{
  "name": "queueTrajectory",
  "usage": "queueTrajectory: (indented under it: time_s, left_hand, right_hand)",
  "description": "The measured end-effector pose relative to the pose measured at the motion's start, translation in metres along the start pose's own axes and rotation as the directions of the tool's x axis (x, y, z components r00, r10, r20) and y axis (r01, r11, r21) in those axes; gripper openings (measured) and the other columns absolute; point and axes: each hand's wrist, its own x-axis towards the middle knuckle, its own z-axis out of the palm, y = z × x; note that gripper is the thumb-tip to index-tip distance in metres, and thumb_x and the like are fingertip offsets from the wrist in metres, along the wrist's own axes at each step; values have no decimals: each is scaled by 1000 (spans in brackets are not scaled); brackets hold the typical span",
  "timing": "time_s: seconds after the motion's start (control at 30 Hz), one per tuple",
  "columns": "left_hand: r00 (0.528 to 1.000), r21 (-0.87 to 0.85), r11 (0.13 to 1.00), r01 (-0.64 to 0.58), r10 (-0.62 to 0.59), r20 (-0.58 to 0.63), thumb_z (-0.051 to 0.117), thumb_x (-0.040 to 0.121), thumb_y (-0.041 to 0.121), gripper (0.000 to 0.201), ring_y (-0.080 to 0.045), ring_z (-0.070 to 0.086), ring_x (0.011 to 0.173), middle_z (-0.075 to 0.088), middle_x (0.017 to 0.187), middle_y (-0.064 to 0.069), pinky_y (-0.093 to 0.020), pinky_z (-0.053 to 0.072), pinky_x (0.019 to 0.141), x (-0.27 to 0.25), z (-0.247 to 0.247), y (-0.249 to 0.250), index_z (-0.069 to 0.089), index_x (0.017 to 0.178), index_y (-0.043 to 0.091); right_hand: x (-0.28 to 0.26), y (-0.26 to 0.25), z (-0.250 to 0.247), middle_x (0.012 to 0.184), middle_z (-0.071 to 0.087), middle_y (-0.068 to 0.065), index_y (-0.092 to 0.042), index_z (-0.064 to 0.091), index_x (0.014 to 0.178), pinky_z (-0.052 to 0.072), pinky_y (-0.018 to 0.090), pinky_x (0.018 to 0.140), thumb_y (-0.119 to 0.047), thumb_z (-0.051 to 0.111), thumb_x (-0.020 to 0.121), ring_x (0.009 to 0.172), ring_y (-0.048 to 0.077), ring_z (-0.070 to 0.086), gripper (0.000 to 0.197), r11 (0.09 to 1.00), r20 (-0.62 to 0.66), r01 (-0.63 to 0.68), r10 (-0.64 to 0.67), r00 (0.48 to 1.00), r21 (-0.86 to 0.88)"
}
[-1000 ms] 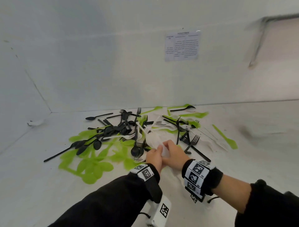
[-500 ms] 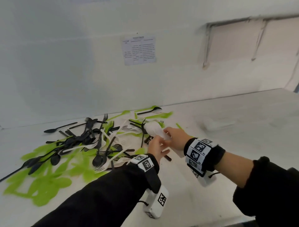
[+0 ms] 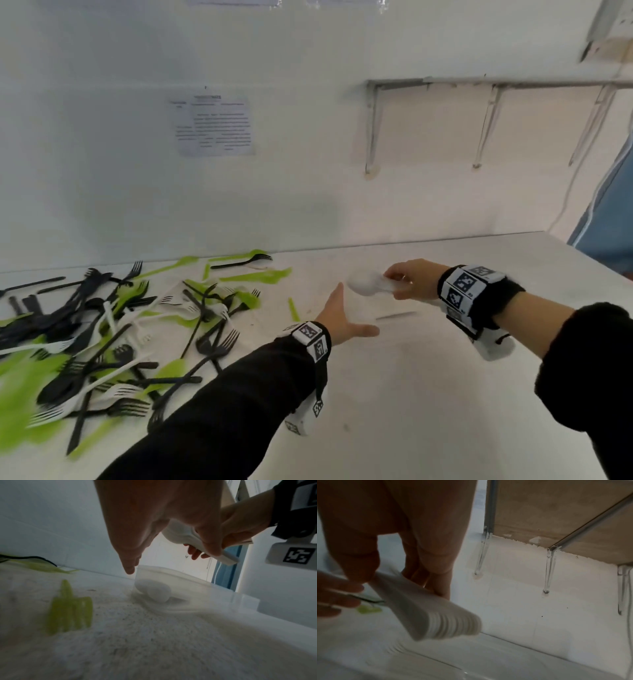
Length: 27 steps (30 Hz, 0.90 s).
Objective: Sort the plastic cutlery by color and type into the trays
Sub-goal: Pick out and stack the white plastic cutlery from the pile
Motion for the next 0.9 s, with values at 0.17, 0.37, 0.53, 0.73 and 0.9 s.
queueTrajectory:
  time_s: [0.17, 0.37, 0.53, 0.73, 0.9]
  left_hand:
    - [988, 41, 988, 150, -151, 27, 81, 70, 32, 129, -18, 9, 146, 0, 159, -4, -28, 15, 114, 19, 12, 1, -20, 148, 13]
    - [975, -24, 977, 211, -209, 68, 84, 67, 26, 132, -18, 17, 144, 14, 157, -9, -30, 21, 115, 30, 17, -7, -22, 146, 18]
    - [982, -80, 978, 191, -190, 22, 85, 66, 23, 129, -16, 17, 144, 17, 157, -8, -34, 23, 116, 35, 19, -13, -13, 149, 17]
    - [989, -101, 984, 148, -149, -3, 82, 69, 13, 118, -16, 23, 143, 19, 157, -1, -27, 25, 112, 40, 17, -18, -3, 151, 13]
    - [989, -94, 985, 144, -147, -19, 82, 69, 13, 118, -18, 24, 142, 17, 157, -2, -33, 25, 115, 40, 17, -19, -2, 151, 13]
  right_hand:
    - [15, 31, 14, 131, 55, 5, -13, 48, 132, 37, 24, 95, -17, 55, 90, 119, 21, 51, 43, 989, 156, 79, -59, 986, -122]
    - [34, 40, 21, 139, 48, 7, -9, 40, 139, 30, 23, 100, -17, 51, 94, 127, 21, 45, 47, 964, 289, 195, -137, 948, -182]
    - [49, 39, 20, 140, 47, 6, -8, 39, 139, 28, 19, 93, -9, 50, 93, 127, 20, 45, 47, 944, 355, 253, -167, 920, -213]
    - [63, 36, 32, 133, 53, 11, -2, 48, 131, 35, 25, 95, -3, 47, 92, 121, 24, 50, 39, 924, 436, 314, -196, 878, -217]
    - [68, 33, 42, 130, 55, 12, -6, 50, 129, 37, 28, 89, -2, 39, 92, 115, 26, 52, 39, 902, 451, 353, -216, 866, -247]
